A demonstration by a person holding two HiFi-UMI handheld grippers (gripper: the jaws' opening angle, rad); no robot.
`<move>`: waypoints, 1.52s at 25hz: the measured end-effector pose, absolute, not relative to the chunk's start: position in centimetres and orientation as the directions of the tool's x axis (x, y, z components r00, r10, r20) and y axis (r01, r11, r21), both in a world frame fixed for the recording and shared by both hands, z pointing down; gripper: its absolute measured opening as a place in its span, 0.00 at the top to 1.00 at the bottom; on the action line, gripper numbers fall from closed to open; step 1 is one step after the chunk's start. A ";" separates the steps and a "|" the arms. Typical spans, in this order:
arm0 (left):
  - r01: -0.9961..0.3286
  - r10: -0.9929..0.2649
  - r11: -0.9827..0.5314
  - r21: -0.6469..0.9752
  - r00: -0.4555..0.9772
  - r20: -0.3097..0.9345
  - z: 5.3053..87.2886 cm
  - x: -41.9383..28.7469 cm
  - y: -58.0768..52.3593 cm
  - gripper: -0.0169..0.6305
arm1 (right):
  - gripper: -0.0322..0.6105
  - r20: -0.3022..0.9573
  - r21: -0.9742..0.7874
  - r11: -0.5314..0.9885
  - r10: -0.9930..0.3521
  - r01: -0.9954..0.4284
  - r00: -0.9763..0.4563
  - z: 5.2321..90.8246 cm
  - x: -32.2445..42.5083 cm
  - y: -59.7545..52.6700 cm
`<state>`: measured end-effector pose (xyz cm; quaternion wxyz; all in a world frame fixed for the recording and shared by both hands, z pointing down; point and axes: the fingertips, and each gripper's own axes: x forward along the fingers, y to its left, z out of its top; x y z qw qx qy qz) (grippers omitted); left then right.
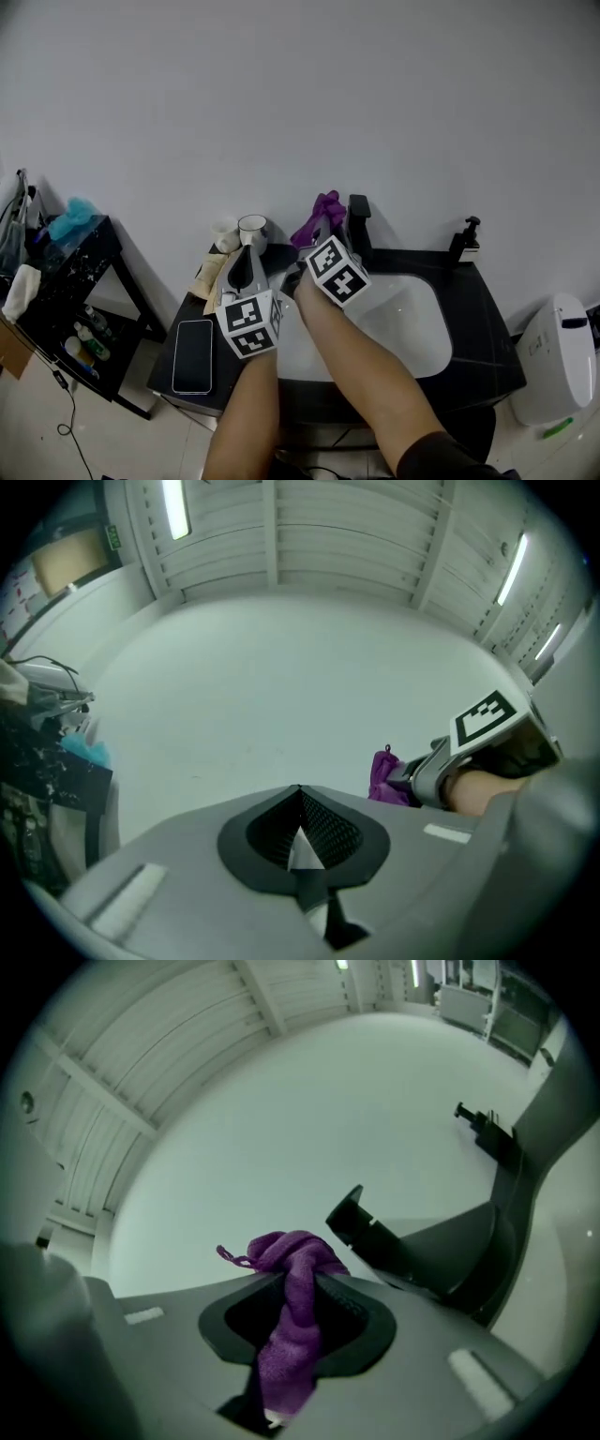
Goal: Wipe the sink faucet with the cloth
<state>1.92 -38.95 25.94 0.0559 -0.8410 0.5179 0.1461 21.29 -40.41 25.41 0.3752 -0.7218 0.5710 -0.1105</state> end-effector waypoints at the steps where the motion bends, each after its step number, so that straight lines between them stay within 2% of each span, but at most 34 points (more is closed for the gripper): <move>1: -0.884 -0.850 -0.464 0.061 0.424 -0.312 25.8 1.9 -38.7 0.95 | 0.80 -0.260 -0.687 -0.076 -0.903 -0.723 0.342 25.7 21.7 -40.7; 9: -0.866 -0.807 -0.501 0.001 0.466 -0.363 24.5 3.2 -37.3 0.95 | 0.80 -0.156 -0.793 -0.147 -0.889 -0.591 0.431 29.4 23.7 -41.9; 22: -0.834 -0.769 -0.547 -0.067 0.533 -0.353 24.4 5.3 -36.9 0.95 | 0.81 -0.030 -0.857 -0.203 -0.898 -0.474 0.438 36.1 23.7 -40.7; 25: -0.830 -0.759 -0.549 -0.097 0.544 -0.357 24.3 5.9 -36.7 0.95 | 0.81 -0.013 -0.843 -0.212 -0.910 -0.494 0.414 36.8 23.0 -40.4; 28: -0.839 -0.772 -0.538 -0.085 0.531 -0.350 24.5 5.5 -36.9 0.95 | 0.81 -0.011 -0.749 -0.206 -0.946 -0.629 0.323 36.0 21.6 -40.0; 32: -0.851 -0.801 -0.523 -0.041 0.508 -0.318 25.4 4.9 -37.9 0.95 | 0.81 -0.041 -0.487 -0.114 -0.987 -0.866 0.152 33.1 19.1 -38.1; 38: -0.825 -0.790 -0.564 -0.040 0.553 -0.264 26.6 6.3 -38.2 0.95 | 0.80 -0.221 -0.104 0.032 -0.975 -0.994 -0.008 26.8 17.1 -32.3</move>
